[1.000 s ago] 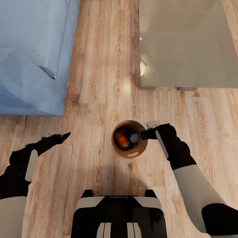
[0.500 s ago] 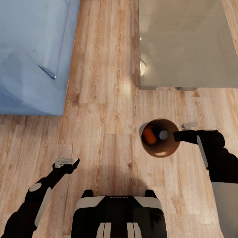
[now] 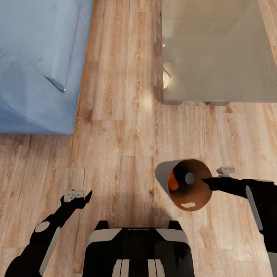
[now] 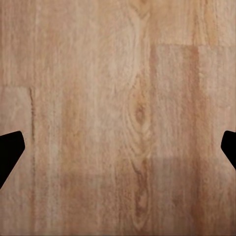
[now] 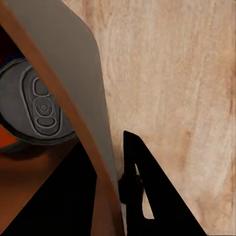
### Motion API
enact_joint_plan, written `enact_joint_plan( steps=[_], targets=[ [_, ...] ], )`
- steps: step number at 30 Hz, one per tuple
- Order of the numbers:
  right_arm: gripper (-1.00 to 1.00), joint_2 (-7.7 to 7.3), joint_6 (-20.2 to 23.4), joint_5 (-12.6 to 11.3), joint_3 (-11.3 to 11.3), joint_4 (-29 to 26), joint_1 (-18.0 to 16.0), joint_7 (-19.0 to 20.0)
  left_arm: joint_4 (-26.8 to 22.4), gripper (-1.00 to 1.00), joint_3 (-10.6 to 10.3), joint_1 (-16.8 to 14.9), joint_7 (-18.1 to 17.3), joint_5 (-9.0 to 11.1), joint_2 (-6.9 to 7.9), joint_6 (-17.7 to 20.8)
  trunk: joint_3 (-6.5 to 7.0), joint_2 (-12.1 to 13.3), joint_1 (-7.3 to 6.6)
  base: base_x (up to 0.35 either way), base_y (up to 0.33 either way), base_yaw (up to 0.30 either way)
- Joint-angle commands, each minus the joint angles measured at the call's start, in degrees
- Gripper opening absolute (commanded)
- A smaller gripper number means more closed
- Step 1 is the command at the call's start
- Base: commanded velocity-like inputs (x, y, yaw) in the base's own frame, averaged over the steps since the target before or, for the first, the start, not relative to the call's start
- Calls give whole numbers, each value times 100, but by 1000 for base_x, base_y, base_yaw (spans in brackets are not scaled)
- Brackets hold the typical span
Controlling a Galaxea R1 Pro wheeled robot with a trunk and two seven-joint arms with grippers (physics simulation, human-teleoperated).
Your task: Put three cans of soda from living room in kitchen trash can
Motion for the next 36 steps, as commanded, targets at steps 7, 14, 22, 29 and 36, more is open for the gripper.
enact_joint_plan(
  steps=[7,14,22,29,36],
  targets=[
    [-100,-36,3,54,-74,-85,64,46,-22,100,0,18,206,19,-12,37,126,282,-154,0,0,0],
    [-100,-39,3,62,-80,-103,92,47,-26,100,-1,19,290,7,-101,15,252,563,-308,0,0,0],
    [-100,-39,3,61,-81,-111,111,53,-28,100,-1,47,324,-23,-151,0,396,884,-484,0,0,0],
    [-100,-30,3,59,-73,-92,114,69,-116,100,-2,123,330,-12,-157,275,521,1164,-638,0,0,0],
    [-100,-55,3,89,-67,-41,109,66,-399,100,-4,-320,253,14,-193,2337,647,1445,-791,0,0,0]
  ],
)
